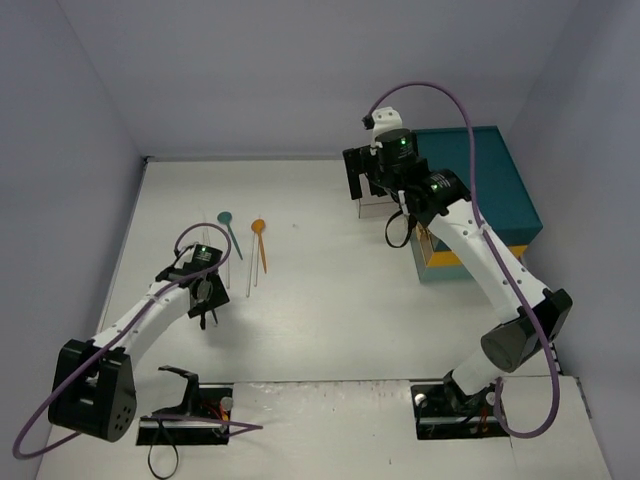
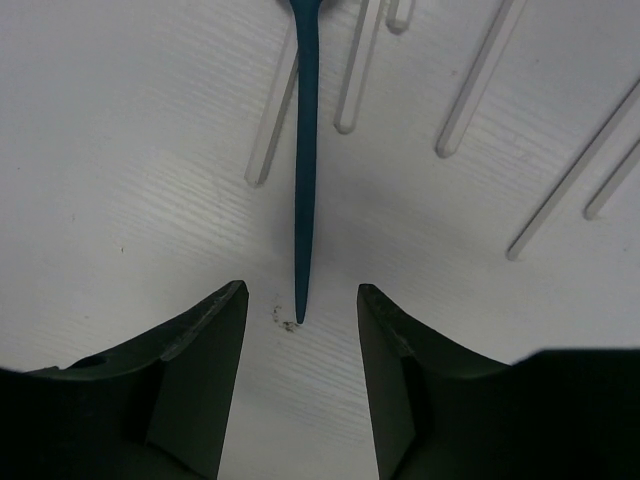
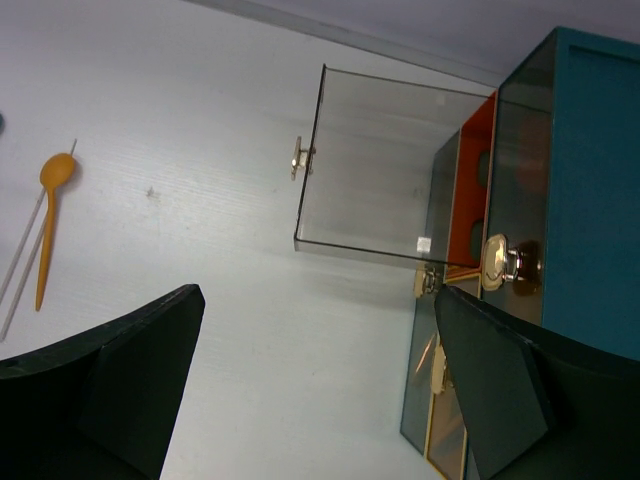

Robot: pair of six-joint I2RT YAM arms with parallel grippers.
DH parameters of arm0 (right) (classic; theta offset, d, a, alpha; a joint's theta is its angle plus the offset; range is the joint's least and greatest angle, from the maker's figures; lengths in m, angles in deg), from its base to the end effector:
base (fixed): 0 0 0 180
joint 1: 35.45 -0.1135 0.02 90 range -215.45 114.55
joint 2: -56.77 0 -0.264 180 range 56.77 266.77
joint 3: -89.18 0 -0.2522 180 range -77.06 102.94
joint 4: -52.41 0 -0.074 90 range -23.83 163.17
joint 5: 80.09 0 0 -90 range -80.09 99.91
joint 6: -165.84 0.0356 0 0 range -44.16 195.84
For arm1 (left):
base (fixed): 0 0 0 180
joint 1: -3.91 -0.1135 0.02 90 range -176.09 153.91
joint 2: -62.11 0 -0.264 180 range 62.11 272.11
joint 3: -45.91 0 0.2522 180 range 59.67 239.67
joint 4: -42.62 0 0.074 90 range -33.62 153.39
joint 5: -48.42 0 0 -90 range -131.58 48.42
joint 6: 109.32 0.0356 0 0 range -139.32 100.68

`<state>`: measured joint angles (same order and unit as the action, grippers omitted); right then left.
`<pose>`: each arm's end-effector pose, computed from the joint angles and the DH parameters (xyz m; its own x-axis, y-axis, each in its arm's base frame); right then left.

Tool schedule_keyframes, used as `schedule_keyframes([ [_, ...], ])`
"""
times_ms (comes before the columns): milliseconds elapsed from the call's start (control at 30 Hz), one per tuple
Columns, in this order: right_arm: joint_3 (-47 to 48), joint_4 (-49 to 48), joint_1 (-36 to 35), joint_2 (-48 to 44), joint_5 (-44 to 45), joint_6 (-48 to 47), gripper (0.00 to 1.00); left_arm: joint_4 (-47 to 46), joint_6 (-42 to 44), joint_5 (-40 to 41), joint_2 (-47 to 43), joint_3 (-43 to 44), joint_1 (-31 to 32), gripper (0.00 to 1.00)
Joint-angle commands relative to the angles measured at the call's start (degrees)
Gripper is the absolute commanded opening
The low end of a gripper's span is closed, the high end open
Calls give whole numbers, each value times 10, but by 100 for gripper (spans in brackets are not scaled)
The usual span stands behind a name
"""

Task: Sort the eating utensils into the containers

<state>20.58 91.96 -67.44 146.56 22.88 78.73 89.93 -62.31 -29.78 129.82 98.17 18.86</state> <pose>0.3069 0.1823 0.4369 -0.2778 -0.1156 -0.9537 -0.3216 0.9467 -0.0211 0.2075 -0.0479 0.1938 -0.7389 -0.4936 -0.4588 -0.4672 0.8658 -0.1791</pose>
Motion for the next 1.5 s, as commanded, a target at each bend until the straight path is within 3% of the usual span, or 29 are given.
schedule_keyframes([
  [0, -39, -18, -2, -54, 2, -1, 98, -77, -22, 1, 20, -5, -6, 41],
  [400, -111, -17, 6, -110, -6, -3, 99, -138, -6, 15, 93, -11, -32, 30],
  [633, -123, -19, 10, -121, -11, 0, 99, -128, -10, 18, 114, -11, -35, 1],
  [800, -116, -19, 11, -124, -39, 7, 99, -66, -12, 8, 61, 15, -35, 0],
  [1100, -84, -39, 6, -111, -243, 54, 98, -39, 60, -79, -135, 99, -17, 0],
  [1300, -75, -100, -7, -91, -345, 132, 97, -89, 141, -176, -155, 177, 38, 0],
  [1467, -77, -155, -31, -77, -367, 169, 94, -125, 159, -202, -131, 239, 102, 0],
])
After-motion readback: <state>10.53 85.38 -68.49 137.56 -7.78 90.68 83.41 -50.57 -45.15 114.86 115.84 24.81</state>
